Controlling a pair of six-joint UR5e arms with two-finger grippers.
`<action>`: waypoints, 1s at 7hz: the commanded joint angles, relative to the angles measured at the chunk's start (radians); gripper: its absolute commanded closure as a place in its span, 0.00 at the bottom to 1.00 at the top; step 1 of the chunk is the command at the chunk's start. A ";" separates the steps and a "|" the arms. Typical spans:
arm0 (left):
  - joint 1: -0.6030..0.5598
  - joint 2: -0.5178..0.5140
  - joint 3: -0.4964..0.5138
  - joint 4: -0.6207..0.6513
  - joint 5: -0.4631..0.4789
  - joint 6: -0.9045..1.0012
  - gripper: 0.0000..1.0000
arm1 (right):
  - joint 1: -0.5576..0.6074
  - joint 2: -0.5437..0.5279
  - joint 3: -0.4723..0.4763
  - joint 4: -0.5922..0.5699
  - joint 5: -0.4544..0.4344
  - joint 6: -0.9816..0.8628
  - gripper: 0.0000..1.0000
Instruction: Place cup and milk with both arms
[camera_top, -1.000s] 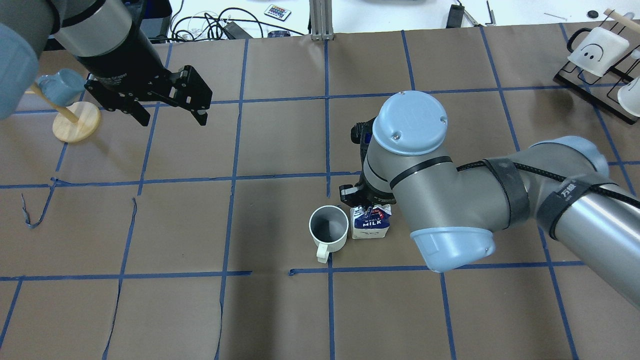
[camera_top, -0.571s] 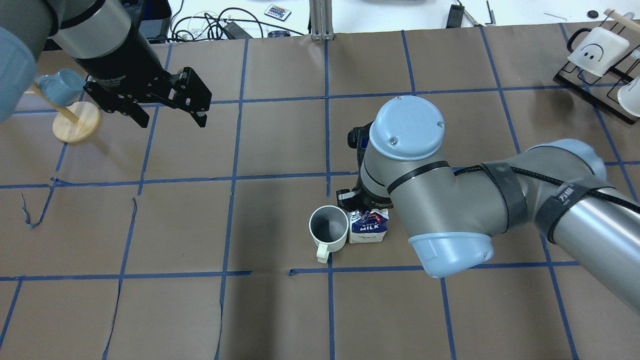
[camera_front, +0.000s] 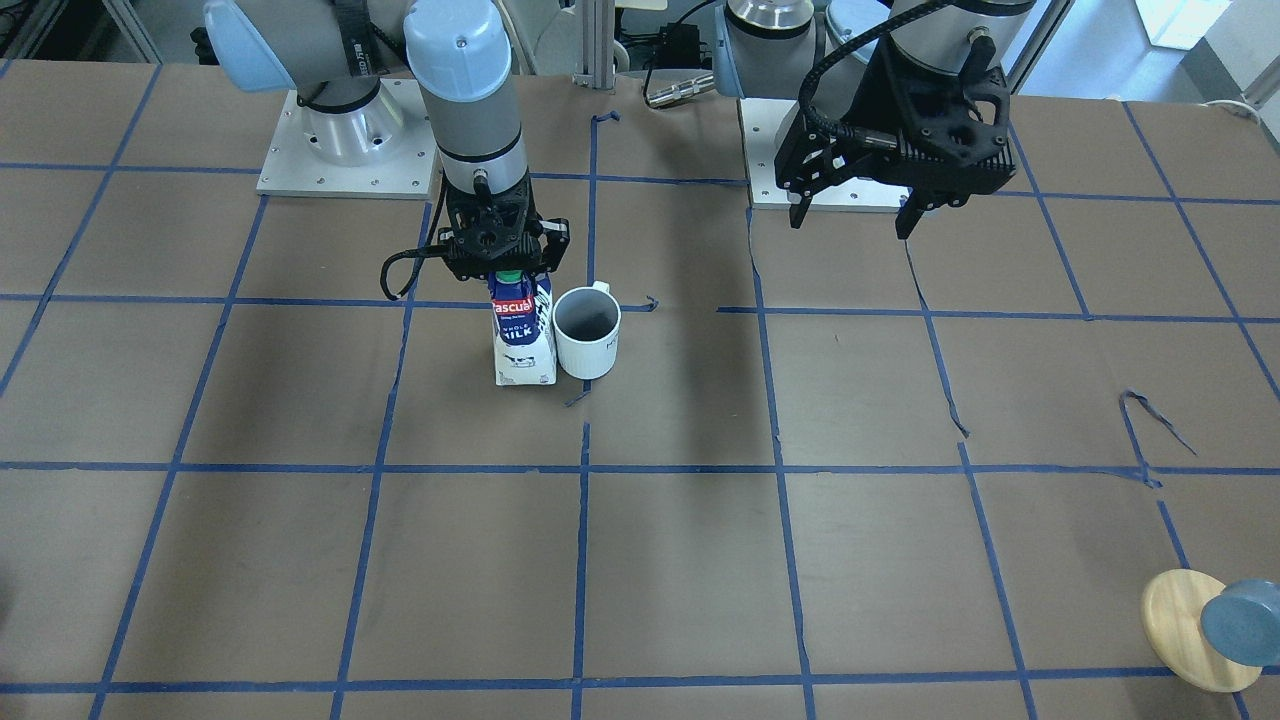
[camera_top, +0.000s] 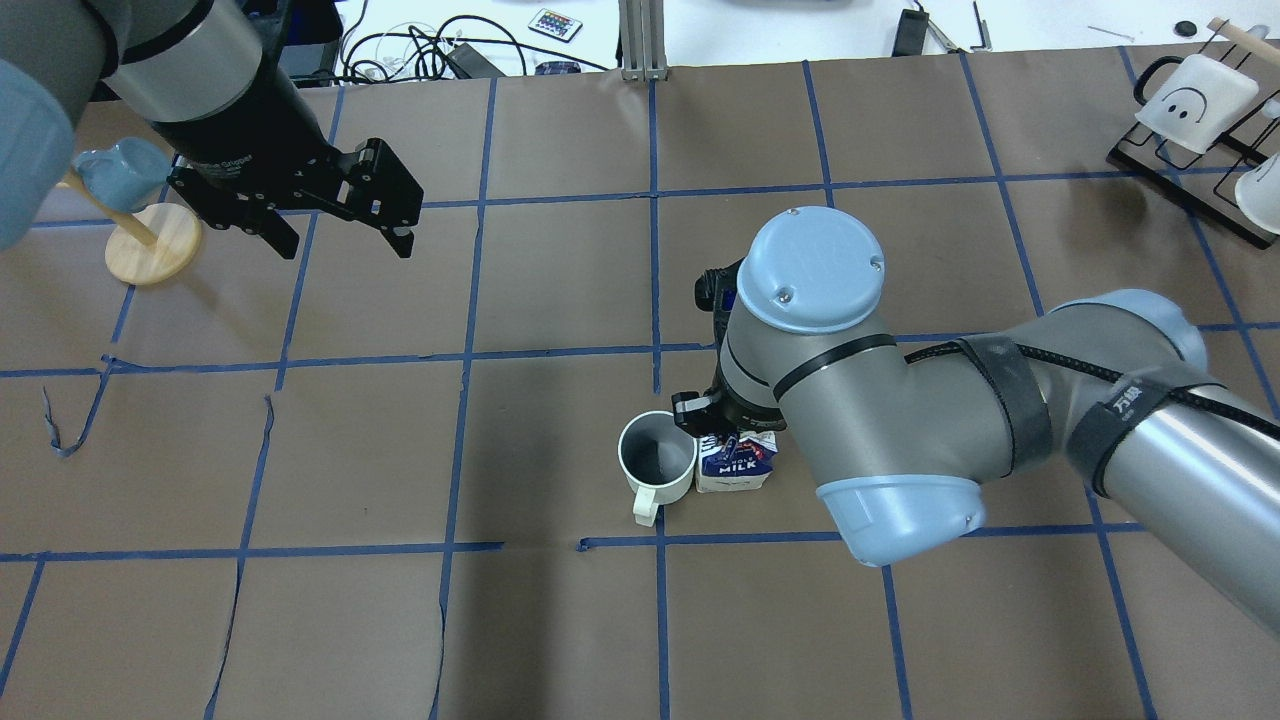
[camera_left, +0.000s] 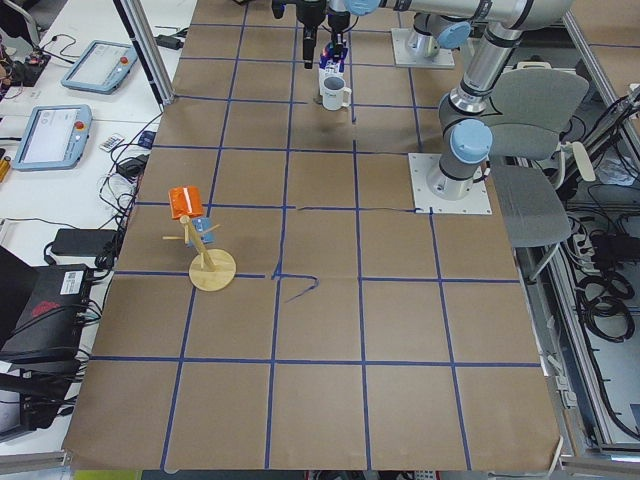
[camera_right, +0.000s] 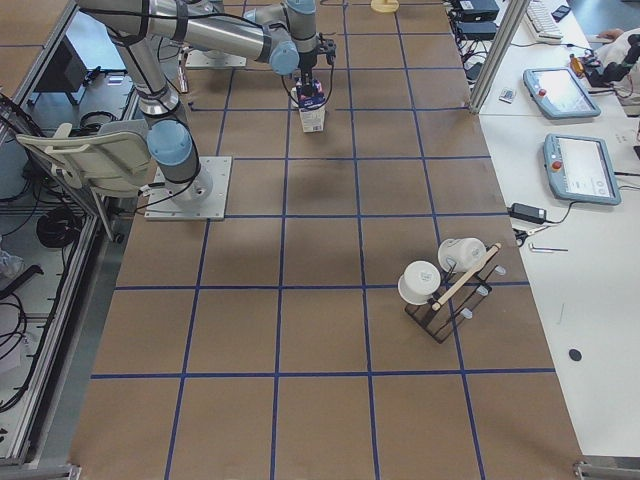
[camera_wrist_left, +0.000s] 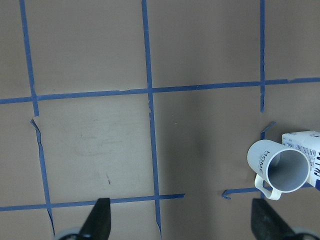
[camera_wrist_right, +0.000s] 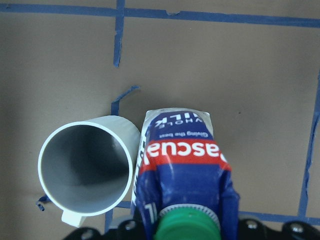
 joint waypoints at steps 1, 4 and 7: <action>0.000 0.000 -0.001 0.000 0.000 0.000 0.00 | -0.005 0.000 -0.017 -0.016 0.002 0.000 0.03; 0.000 0.000 -0.001 0.000 0.000 0.000 0.00 | -0.106 0.011 -0.373 0.216 -0.018 -0.023 0.00; 0.000 0.006 -0.001 -0.001 0.000 0.000 0.00 | -0.271 -0.049 -0.446 0.301 -0.047 -0.287 0.00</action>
